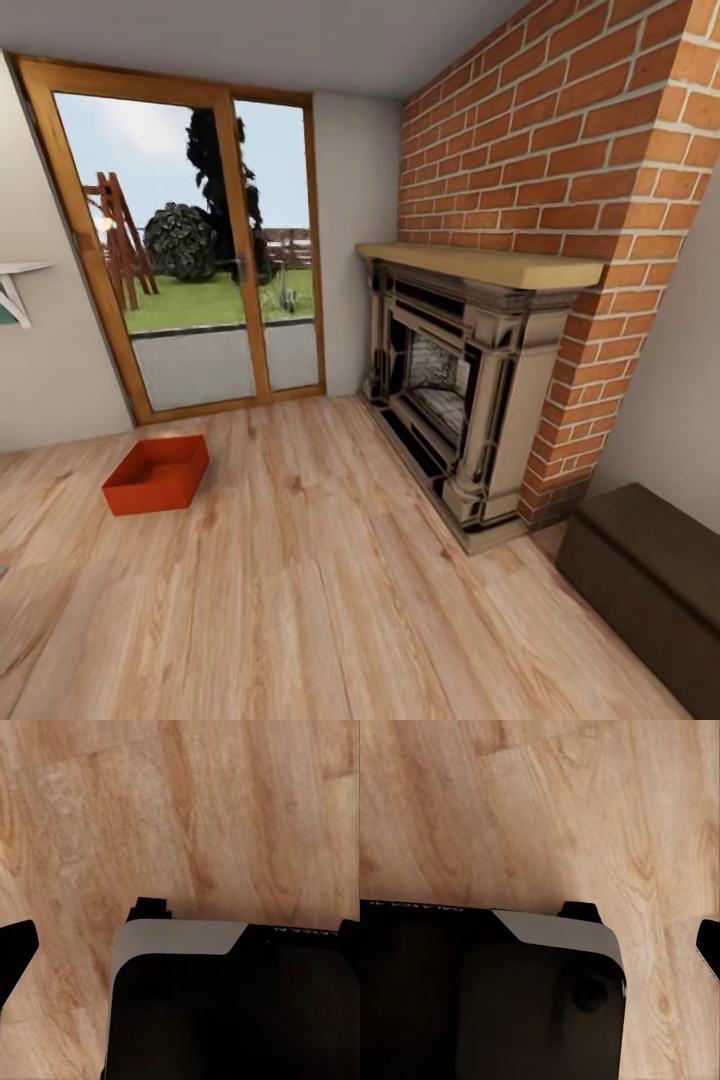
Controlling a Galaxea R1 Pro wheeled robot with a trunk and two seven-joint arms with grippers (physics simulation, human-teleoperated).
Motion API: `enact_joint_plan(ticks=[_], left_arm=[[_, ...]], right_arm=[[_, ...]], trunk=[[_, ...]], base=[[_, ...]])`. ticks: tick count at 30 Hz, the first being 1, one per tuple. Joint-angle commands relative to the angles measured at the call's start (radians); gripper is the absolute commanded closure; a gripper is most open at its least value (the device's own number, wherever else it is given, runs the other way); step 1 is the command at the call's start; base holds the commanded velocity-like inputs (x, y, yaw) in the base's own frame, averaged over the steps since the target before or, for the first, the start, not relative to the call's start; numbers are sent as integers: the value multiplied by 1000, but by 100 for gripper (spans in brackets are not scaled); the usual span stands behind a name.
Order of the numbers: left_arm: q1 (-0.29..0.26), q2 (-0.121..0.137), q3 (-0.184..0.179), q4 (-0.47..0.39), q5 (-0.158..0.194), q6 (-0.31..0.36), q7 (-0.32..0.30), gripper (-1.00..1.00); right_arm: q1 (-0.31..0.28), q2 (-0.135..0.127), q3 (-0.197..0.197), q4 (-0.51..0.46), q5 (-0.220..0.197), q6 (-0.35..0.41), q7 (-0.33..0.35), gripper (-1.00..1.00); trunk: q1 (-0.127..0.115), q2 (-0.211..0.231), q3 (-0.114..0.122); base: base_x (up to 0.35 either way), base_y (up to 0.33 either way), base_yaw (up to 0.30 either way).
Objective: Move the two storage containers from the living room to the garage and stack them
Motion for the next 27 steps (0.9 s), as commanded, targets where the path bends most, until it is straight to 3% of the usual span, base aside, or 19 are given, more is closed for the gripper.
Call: enact_joint_plan(ticks=[1,27], left_arm=[[-1,0,-3,0,10,-1,-2,-100],[-1,0,-3,0,10,-1,-1,-100]], right_arm=[[-1,1,9,2,-10,-5,-1,-100],[-1,1,9,2,-10,-5,-1,-100]], trunk=[[1,-1,-1],[1,-1,-1]], base=[[322,0,0],[322,0,0]])
